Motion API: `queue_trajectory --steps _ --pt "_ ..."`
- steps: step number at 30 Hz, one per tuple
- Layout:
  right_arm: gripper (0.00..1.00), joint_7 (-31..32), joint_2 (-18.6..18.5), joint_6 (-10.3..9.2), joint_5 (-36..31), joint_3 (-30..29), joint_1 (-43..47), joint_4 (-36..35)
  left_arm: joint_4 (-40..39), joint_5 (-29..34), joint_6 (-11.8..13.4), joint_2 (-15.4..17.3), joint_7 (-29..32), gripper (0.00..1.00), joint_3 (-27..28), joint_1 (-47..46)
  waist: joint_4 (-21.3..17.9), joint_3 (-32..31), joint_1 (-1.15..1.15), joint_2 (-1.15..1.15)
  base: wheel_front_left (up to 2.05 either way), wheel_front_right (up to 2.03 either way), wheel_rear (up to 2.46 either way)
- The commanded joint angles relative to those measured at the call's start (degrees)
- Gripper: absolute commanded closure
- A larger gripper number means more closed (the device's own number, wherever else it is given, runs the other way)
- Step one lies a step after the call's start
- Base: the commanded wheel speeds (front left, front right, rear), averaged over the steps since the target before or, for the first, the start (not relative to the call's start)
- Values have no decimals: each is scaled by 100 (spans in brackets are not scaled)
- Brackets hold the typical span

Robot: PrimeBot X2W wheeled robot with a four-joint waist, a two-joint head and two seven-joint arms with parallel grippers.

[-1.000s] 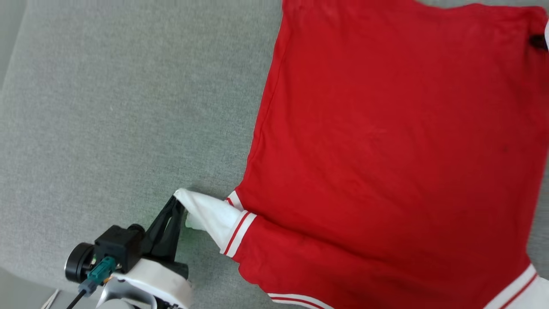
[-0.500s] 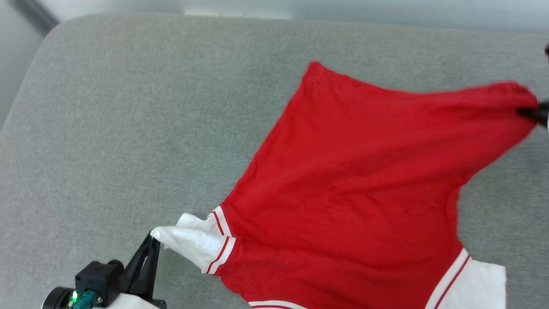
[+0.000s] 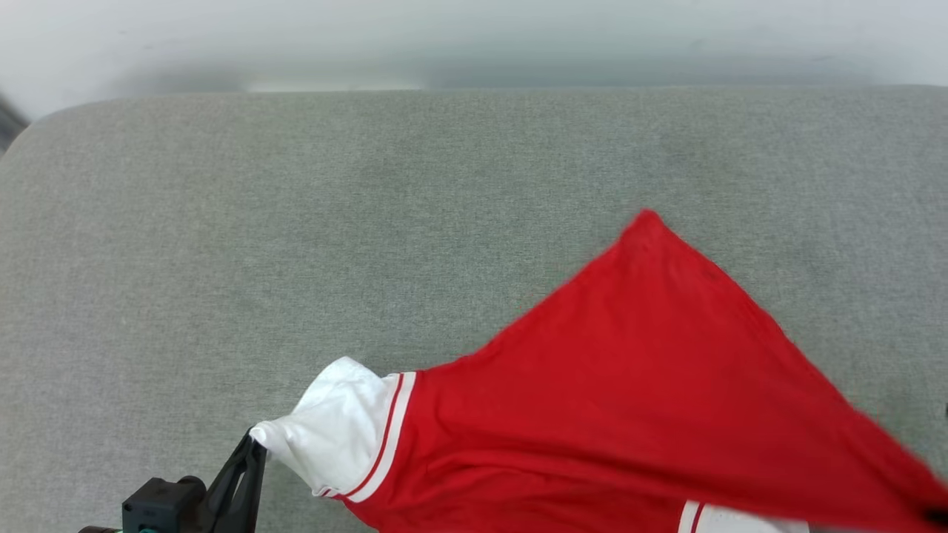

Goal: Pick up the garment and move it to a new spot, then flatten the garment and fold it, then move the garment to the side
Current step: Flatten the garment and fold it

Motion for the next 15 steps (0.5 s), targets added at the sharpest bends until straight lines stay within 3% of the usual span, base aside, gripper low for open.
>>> queue_trajectory --steps 1,9,10,11,15 --pt "100 -129 67 -4 84 15 326 96 -16 13 17 30 9 100 13 56 -24 3 1 0 0 0 0" --pt "100 -916 749 -4 87 -377 1691 770 10 62 -6 21 34 100 -45 -40 -63 72 1 0 0 0 0" --pt "61 -1012 831 -4 34 -502 1719 819 16 58 -1 19 29 100 -44 -39 -73 70 1 0 0 0 0" --pt "0 -1089 904 -4 1 -635 1746 842 21 53 6 19 26 100 -43 -32 -86 65 1 0 0 0 0" --pt "0 -1228 852 -4 -210 -1316 1579 750 19 61 25 61 57 100 -51 -23 -105 27 1 0 0 0 0"
